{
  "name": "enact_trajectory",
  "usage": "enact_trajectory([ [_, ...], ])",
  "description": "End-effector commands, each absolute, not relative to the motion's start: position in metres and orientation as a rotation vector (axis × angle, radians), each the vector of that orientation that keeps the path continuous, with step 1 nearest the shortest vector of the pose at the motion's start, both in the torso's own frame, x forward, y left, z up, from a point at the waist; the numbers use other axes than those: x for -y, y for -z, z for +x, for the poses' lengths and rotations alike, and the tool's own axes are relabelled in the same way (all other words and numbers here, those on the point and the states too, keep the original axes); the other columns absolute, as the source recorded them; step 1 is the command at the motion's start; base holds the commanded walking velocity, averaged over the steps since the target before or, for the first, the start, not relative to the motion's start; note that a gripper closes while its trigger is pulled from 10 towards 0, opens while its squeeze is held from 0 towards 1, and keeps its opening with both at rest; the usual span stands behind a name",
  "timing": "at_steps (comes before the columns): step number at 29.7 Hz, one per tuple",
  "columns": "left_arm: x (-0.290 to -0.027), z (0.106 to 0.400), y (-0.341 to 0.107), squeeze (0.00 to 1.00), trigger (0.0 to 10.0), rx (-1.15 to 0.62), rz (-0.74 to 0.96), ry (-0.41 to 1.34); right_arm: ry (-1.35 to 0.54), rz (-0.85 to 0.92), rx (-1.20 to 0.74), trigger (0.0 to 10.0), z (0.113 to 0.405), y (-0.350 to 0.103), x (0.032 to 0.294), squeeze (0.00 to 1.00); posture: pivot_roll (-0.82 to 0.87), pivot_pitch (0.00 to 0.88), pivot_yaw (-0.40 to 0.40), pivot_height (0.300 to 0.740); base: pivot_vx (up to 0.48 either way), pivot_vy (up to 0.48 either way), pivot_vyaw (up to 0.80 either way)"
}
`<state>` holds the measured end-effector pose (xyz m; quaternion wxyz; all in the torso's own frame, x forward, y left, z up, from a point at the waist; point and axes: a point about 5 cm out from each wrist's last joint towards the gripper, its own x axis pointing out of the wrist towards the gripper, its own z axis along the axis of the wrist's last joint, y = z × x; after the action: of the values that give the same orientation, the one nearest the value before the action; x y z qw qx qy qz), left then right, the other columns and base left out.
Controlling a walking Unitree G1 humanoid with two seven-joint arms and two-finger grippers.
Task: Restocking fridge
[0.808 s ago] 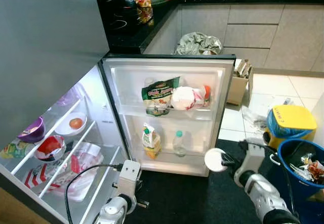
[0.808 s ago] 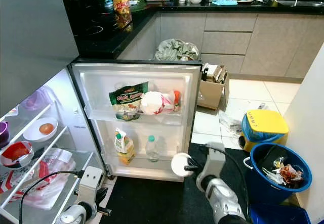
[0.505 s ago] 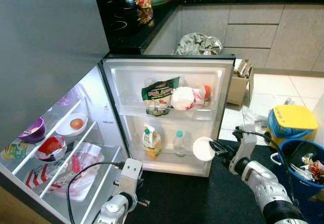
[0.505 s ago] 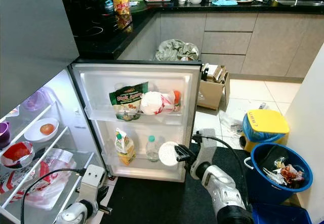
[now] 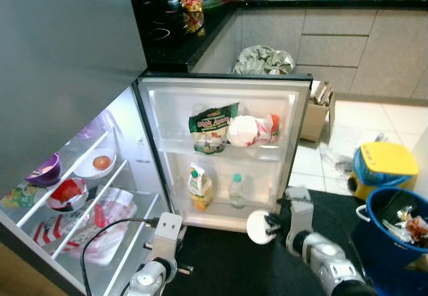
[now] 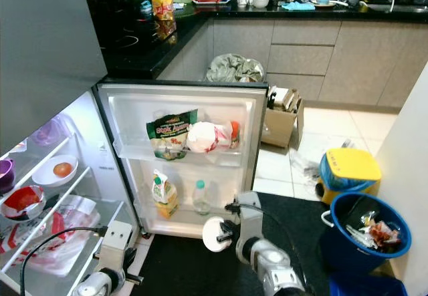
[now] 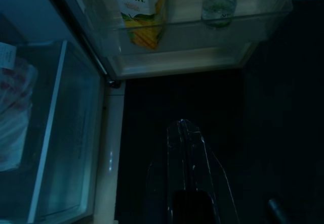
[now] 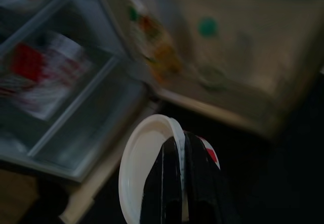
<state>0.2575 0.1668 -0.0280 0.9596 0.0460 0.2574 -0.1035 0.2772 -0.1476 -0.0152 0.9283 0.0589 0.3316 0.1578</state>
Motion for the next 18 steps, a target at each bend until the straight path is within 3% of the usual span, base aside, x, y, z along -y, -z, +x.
enact_trajectory([
  [1, -0.169, 0.257, 0.027, 0.0, 10.0, -0.505, 0.114, 0.198, -0.195, 0.116, -0.711, 10.0, 0.265, 0.027, 0.166, 0.0, -0.06, 0.001, -0.086, 0.74, 0.0, 0.0, 0.0],
  [3, -0.168, 0.253, 0.029, 0.0, 10.0, -0.5, 0.136, 0.2, -0.1, 0.098, -0.757, 10.0, 0.248, 0.04, 0.186, 0.0, -0.02, 0.0, -0.118, 0.74, 0.0, 0.0, 0.0],
  [9, -0.176, 0.242, 0.038, 0.0, 10.0, -0.552, 0.149, 0.175, 0.019, 0.111, -0.791, 10.0, 0.228, 0.051, 0.211, 0.0, 0.0, 0.0, -0.099, 0.74, 0.0, 0.0, 0.0],
  [13, -0.174, 0.25, 0.034, 0.0, 10.0, -0.55, 0.171, 0.207, 0.067, 0.129, -0.779, 10.0, 0.228, 0.05, 0.217, 0.0, -0.02, 0.0, -0.06, 0.74, 0.0, 0.0, 0.0],
  [18, -0.173, 0.28, 0.013, 0.0, 10.0, -0.517, 0.172, 0.198, 0.06, 0.187, -0.724, 10.0, 0.255, 0.035, 0.21, 0.0, -0.05, 0.0, -0.021, 0.74, 0.0, 0.0, 0.0],
])
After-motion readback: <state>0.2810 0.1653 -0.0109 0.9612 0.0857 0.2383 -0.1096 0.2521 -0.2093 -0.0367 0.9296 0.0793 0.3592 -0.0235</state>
